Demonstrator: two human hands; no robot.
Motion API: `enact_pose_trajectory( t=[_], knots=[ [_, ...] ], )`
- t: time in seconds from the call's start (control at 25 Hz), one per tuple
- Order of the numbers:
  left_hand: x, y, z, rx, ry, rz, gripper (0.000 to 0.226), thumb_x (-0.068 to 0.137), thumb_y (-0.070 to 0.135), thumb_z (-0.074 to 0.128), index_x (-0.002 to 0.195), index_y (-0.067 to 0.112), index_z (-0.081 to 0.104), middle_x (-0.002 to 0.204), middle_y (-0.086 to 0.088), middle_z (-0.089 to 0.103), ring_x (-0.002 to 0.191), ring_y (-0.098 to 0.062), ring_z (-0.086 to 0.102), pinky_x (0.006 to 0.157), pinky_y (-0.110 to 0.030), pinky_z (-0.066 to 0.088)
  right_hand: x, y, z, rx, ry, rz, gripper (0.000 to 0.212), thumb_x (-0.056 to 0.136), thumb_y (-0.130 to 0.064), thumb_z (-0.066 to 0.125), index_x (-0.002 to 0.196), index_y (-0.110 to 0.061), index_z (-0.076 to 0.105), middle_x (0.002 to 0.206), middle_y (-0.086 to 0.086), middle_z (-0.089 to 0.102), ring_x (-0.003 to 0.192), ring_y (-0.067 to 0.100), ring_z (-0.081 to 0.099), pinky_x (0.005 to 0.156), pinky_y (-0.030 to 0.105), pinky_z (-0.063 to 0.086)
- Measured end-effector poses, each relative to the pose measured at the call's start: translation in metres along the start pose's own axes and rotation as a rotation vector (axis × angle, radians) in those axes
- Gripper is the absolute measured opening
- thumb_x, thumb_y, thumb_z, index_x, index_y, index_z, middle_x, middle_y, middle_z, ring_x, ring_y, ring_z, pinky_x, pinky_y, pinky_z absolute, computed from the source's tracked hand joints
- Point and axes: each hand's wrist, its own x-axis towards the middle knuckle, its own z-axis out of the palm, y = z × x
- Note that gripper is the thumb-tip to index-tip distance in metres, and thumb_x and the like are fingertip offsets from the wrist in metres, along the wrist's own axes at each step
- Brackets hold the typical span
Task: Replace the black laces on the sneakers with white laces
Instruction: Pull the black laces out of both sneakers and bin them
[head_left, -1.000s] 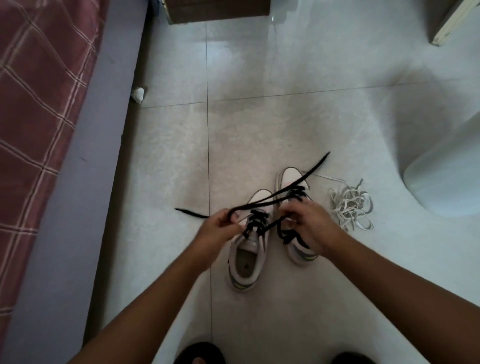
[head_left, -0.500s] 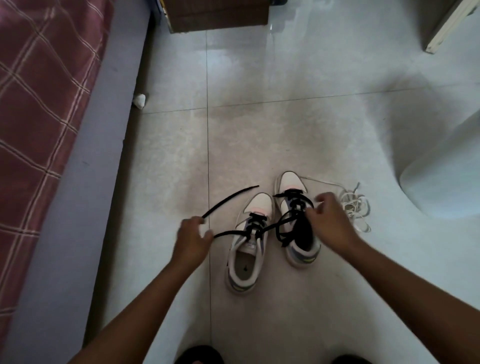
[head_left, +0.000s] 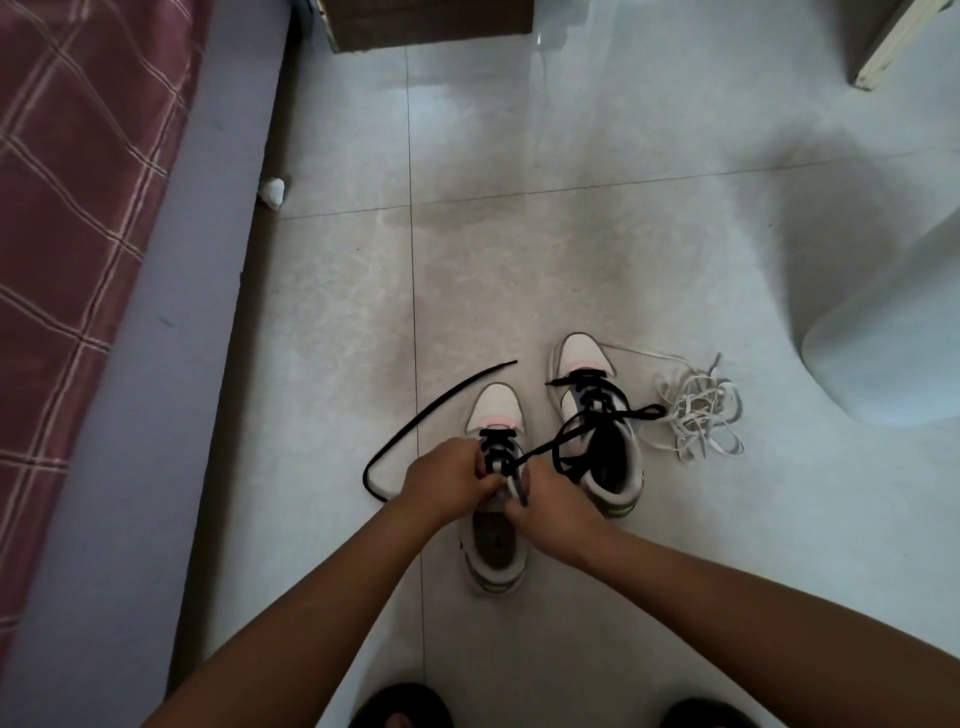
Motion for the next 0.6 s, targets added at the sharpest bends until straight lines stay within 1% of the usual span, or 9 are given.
enact_pose_trajectory(
  t=[0.08,0.12,0.16,0.28,0.44,0.52,0.56,0.6],
  knots=[
    [0.003,0.012,0.000,0.011,-0.015,-0.080,0.015,0.085,0.032,0.059,0.082,0.017,0.058,0.087,-0.004,0.062,0.082,-0.022,0.060,0.059,-0.024,0.037,0.000,-0.002,0.001,-0.075,-0.004,-0.003,0.031,0.088,-0.036,0.053,0.105,-0.014,0.040,0.101,0.010,0.059,0.093,0.030,0.059,0.069,0.033,0.041],
    [0.005,0.018,-0.001,-0.001,-0.015,-0.121,0.015,0.085,0.027,0.058,0.089,0.013,0.061,0.094,-0.009,0.064,0.088,-0.025,0.062,0.062,-0.025,0.039,0.001,-0.002,0.000,-0.124,-0.009,-0.002,0.035,0.088,-0.038,0.053,0.110,-0.012,0.043,0.106,0.010,0.060,0.097,0.031,0.060,0.069,0.033,0.041],
    [0.006,0.021,-0.002,-0.014,-0.024,-0.153,0.015,0.086,0.023,0.056,0.091,0.009,0.061,0.098,-0.012,0.065,0.091,-0.027,0.062,0.064,-0.026,0.039,0.002,-0.002,-0.001,-0.177,-0.017,0.004,0.036,0.088,-0.039,0.052,0.112,-0.012,0.047,0.107,0.010,0.062,0.097,0.030,0.061,0.069,0.032,0.041],
    [0.010,0.021,-0.010,-0.026,-0.096,-0.194,0.013,0.084,0.020,0.058,0.086,0.008,0.055,0.100,-0.014,0.064,0.092,-0.027,0.062,0.062,-0.026,0.040,0.004,-0.004,-0.003,-0.325,-0.059,0.026,0.037,0.091,-0.043,0.046,0.102,-0.011,0.060,0.103,0.010,0.065,0.093,0.027,0.062,0.065,0.030,0.040],
    [0.012,0.023,-0.010,0.002,-0.225,-0.160,0.024,0.088,0.022,0.056,0.100,0.001,0.061,0.106,-0.017,0.063,0.096,-0.030,0.062,0.066,-0.027,0.043,0.004,-0.003,-0.004,-0.376,-0.072,0.036,0.035,0.092,-0.039,0.043,0.106,-0.011,0.060,0.107,0.011,0.065,0.097,0.028,0.062,0.068,0.030,0.038],
    [0.015,0.018,-0.012,-0.138,-0.280,-0.205,0.025,0.093,0.017,0.049,0.107,-0.001,0.060,0.108,-0.022,0.063,0.094,-0.033,0.065,0.064,-0.030,0.050,0.004,-0.001,-0.008,-0.406,-0.067,0.023,0.034,0.092,-0.036,0.043,0.107,-0.011,0.060,0.110,0.011,0.064,0.100,0.029,0.061,0.069,0.030,0.037],
    [0.016,0.013,-0.017,-0.193,-0.262,-0.233,0.025,0.095,0.015,0.046,0.108,-0.002,0.059,0.107,-0.022,0.065,0.090,-0.033,0.067,0.062,-0.031,0.053,0.004,0.001,-0.010,-0.425,-0.076,0.019,0.033,0.093,-0.034,0.042,0.107,-0.011,0.060,0.110,0.011,0.064,0.100,0.029,0.060,0.070,0.030,0.036],
    [0.018,0.006,-0.023,-0.212,-0.219,-0.257,0.024,0.095,0.012,0.044,0.104,-0.004,0.059,0.104,-0.023,0.067,0.085,-0.032,0.067,0.062,-0.030,0.052,0.004,0.003,-0.012,-0.441,-0.091,0.018,0.032,0.093,-0.034,0.042,0.107,-0.011,0.059,0.110,0.011,0.064,0.101,0.029,0.060,0.071,0.029,0.036]
  ],
)
